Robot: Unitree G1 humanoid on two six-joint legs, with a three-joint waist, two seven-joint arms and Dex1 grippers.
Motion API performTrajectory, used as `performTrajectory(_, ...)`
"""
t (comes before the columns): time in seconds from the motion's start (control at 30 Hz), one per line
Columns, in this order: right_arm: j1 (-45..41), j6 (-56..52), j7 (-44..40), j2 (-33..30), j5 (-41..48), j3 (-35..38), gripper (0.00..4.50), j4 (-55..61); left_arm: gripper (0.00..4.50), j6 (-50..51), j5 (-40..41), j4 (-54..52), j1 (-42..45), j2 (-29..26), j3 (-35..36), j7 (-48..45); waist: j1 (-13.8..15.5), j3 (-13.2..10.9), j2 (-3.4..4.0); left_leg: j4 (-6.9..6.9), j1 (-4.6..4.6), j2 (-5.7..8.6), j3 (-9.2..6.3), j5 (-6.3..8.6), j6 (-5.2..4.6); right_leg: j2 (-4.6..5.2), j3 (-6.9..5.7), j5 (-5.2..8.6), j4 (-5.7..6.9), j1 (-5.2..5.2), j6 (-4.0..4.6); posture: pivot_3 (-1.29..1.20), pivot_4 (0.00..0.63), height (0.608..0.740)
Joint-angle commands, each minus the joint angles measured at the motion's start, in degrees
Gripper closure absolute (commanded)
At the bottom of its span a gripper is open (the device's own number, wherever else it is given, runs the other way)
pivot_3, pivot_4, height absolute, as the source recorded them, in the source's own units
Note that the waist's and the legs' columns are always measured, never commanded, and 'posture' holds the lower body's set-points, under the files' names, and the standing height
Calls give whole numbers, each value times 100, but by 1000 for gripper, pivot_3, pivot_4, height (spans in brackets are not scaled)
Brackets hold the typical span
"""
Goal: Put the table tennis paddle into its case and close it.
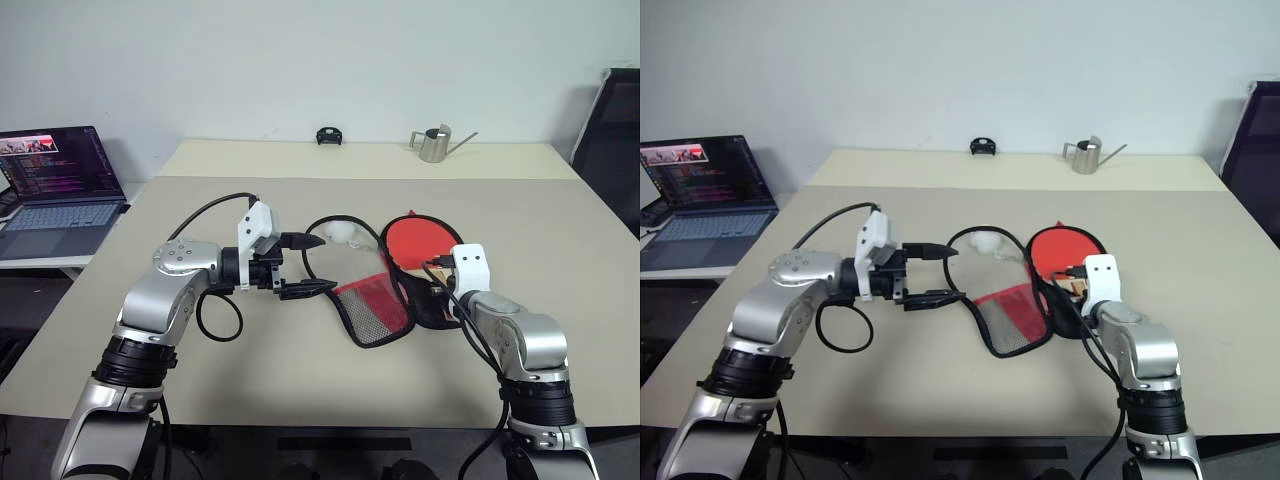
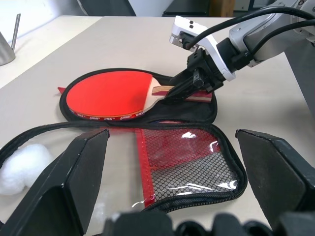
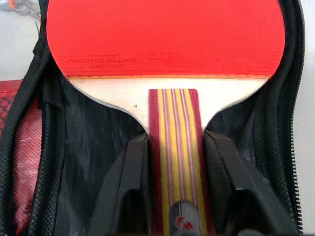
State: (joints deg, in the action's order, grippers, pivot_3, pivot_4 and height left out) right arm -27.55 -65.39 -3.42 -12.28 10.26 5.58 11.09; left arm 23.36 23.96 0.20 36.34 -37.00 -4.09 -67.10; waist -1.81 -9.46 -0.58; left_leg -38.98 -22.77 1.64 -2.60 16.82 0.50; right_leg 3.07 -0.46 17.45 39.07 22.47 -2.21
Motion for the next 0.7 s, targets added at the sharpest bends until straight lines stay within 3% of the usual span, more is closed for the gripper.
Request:
performTrajectory(0.03, -4, 70, -51, -108, -43, -53, 1491, 291, 0, -95, 31, -150, -8, -77, 142, -21, 1, 0, 0, 0, 0, 0, 0, 0, 0, 0, 0, 0, 0, 0, 0, 0, 150, 740)
performTrajectory(0.07, 81, 19, -210, -256, -1, -198, 1165, 515, 0, -97, 32, -156, -24, -84, 151, -17, 1, 0, 0, 0, 0, 0, 0, 0, 0, 0, 0, 0, 0, -1, 0, 0, 150, 740)
performTrajectory(0.37, 371, -382, -1245, -626, 881, -319, 1165, 2119, 0, -258, -91, -66, -167, -53, 194, 205, -6, 0, 0, -1, 4, -1, -3, 7, -13, -1, 0, 0, 2, -3, 0, 0, 150, 740)
performTrajectory(0.5, 445, 212, -2311, -1707, 1114, -423, 1165, 2218, 0, -402, -182, 63, -171, 27, 245, 476, 18, 0, -1, -3, 13, 3, -9, 10, -19, -1, -6, 0, -3, -17, 0, 0, 150, 740)
performTrajectory(0.7, 279, 479, -3331, -2684, 1677, 81, 1165, 1986, 0, -702, -604, 535, -198, 64, 275, 1025, 23, 0, -2, -3, 15, 2, -13, 12, -22, 0, -9, 0, -2, -20, 0, 0, 150, 740)
